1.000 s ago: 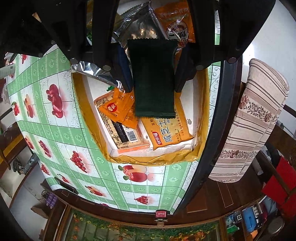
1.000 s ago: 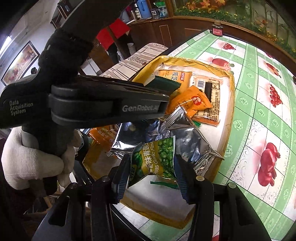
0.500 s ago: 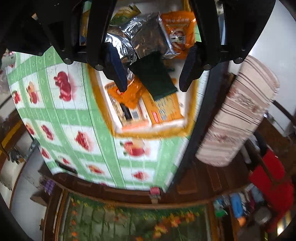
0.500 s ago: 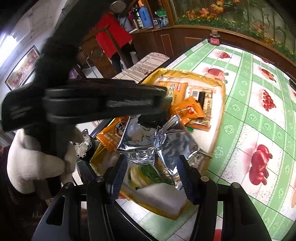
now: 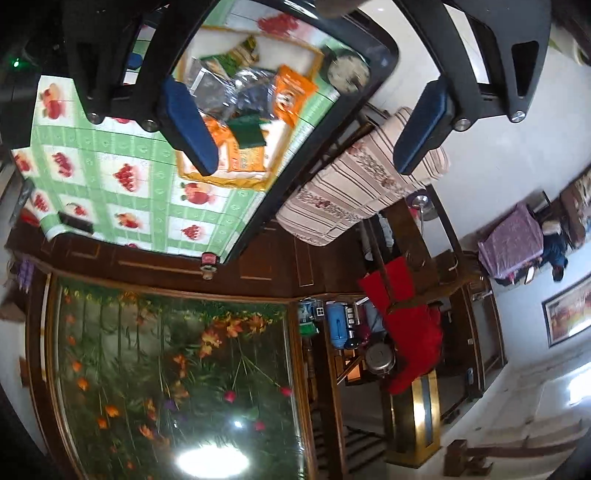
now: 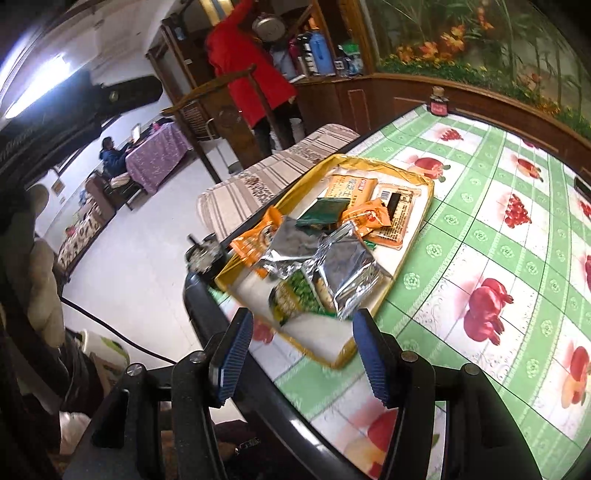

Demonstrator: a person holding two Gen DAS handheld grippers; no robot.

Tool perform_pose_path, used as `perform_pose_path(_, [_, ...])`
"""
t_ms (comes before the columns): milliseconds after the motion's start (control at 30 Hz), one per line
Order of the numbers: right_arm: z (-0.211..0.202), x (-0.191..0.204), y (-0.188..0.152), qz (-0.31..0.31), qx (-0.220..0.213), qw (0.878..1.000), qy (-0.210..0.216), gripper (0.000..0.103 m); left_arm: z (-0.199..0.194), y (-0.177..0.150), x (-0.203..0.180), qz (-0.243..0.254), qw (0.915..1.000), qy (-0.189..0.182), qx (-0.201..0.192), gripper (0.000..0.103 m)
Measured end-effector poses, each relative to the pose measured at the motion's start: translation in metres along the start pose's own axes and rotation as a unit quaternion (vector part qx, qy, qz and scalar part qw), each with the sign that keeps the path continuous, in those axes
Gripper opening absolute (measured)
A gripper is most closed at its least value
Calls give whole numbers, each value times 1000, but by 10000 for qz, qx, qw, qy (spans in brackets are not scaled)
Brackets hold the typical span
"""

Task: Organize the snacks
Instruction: 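Withdraw both grippers up from the tray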

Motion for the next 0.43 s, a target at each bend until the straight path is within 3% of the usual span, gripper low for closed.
perform_pose_path(100, [-12, 3, -11, -140, -31, 9999, 63, 61, -2, -20, -11, -151, 9992, -164, 324, 103])
perform_pose_path(300, [-25, 5, -32, -290, 34, 9994, 185, 64, -16, -39, -30, -17, 9983, -36, 579, 103])
perform_pose_path(433, [-29, 0, -42, -300, 72, 9994, 184, 66, -12, -53, -55, 40, 9952, -321, 918, 103])
Point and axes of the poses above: each gripper's, at about its wrist camera, not at the fingertips, and z roughly the way its jaws point, x to its left, y to its top, the point moved 10 cm from there along z, roughly the way its jaws point, and after that the axes turned 14 degrees about z, right-handed, at the moved point
